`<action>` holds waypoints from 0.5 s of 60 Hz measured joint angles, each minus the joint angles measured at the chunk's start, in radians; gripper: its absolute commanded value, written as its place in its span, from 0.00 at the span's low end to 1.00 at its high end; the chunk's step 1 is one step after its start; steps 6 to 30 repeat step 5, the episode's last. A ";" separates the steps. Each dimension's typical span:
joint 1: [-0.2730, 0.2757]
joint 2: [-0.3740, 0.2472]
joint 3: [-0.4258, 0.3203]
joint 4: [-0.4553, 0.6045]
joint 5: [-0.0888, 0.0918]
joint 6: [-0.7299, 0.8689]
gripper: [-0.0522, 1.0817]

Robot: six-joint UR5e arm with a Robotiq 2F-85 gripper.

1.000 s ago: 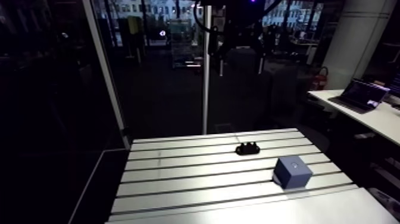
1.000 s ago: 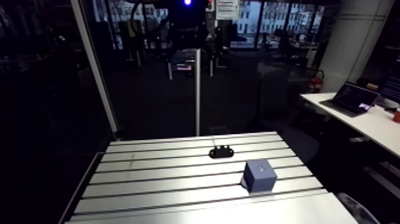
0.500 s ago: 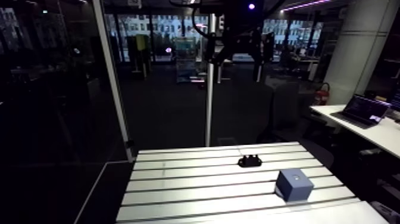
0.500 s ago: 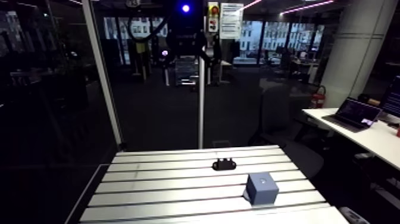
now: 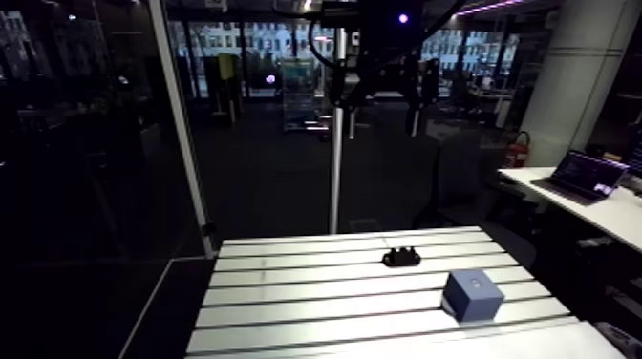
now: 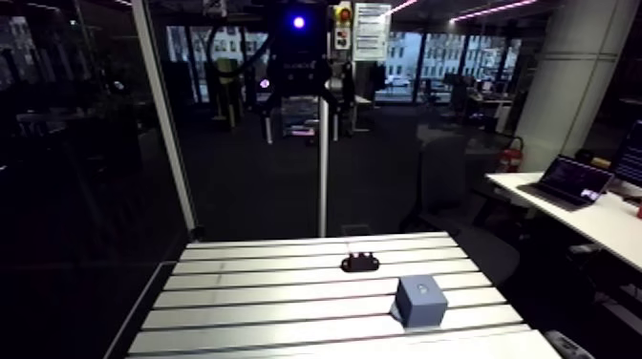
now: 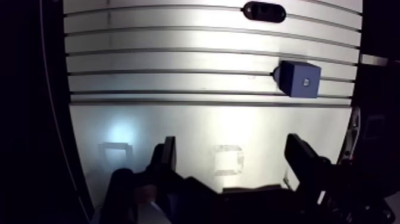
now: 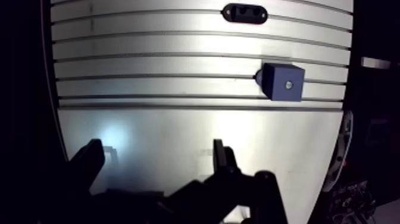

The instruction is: Pick up the M10 bolt and insert it into the hex recess until seated.

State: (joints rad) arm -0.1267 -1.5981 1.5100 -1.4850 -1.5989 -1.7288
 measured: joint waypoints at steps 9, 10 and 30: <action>0.000 0.002 0.001 -0.001 0.001 0.000 0.05; 0.000 0.002 0.001 -0.001 0.001 0.000 0.05; 0.000 0.002 0.001 -0.001 0.001 0.000 0.05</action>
